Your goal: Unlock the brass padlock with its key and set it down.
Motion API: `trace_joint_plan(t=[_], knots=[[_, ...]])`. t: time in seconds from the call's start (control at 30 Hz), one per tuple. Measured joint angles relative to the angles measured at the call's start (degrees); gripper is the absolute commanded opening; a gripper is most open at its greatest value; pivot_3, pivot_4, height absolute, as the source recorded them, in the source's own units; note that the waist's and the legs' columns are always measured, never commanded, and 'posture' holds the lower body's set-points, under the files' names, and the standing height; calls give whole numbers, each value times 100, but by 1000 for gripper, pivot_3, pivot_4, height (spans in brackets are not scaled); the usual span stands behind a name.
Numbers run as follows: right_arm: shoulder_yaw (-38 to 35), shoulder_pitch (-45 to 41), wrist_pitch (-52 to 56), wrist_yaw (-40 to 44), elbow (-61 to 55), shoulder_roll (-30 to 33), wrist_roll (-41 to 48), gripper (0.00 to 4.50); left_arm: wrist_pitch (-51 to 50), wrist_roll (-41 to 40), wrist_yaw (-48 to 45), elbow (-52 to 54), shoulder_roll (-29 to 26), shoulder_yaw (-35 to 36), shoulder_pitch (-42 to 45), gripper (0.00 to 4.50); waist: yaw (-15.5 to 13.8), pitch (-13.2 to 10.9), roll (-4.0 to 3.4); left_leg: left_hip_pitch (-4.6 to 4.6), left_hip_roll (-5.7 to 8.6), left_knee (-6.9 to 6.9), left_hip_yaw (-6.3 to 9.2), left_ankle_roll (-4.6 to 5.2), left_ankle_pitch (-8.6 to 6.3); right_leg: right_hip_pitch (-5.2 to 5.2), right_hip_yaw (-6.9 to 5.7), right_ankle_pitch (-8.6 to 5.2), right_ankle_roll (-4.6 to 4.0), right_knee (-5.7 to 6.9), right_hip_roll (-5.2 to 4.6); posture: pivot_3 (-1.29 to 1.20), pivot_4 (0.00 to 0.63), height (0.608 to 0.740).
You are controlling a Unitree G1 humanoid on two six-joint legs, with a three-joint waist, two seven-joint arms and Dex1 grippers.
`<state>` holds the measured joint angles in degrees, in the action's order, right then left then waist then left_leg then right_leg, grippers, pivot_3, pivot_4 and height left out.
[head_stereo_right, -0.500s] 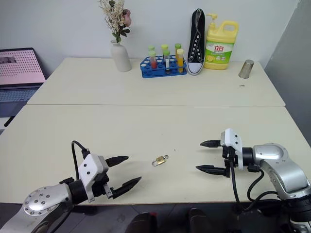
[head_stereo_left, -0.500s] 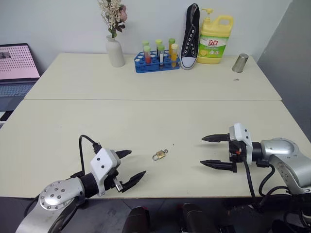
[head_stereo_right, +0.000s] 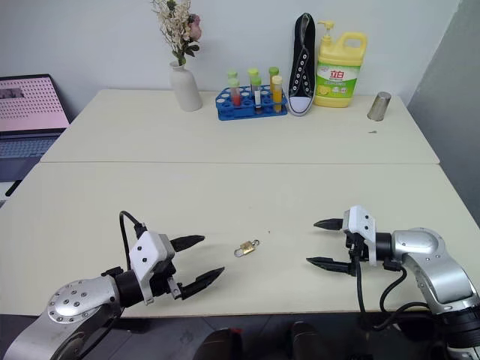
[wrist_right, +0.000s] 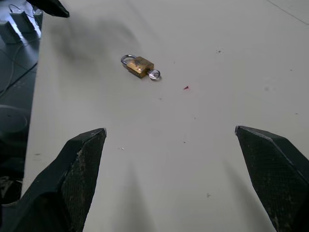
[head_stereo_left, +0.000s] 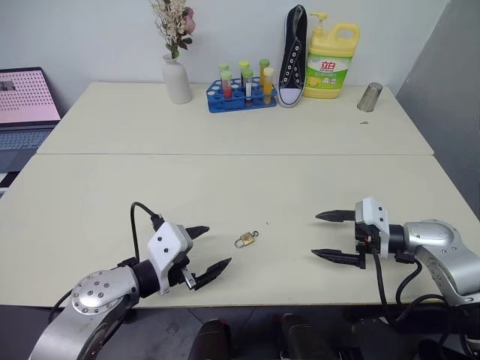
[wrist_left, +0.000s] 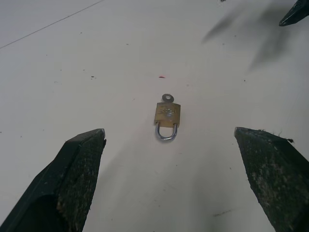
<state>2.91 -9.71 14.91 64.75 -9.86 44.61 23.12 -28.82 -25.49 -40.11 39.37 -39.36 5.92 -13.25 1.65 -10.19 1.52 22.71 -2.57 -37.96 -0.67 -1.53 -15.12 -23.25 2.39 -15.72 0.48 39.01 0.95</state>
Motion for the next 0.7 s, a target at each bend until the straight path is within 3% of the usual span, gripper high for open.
trace_joint_plan(t=[0.3,0.7], knots=[[16,-81,295,16,-10,38,3,4478,241,354,-164,-355,-144,-53,30,4500,0,0,-1,0,1,0,1,0,0,0,0,0,0,0,0,0,150,740],[52,-2,1101,-15,-832,358,107,4478,371,1167,-165,-1609,336,-1419,1336,4500,-16,1,2,2,3,-2,3,0,0,1,-2,1,0,1,1,0,150,740]])
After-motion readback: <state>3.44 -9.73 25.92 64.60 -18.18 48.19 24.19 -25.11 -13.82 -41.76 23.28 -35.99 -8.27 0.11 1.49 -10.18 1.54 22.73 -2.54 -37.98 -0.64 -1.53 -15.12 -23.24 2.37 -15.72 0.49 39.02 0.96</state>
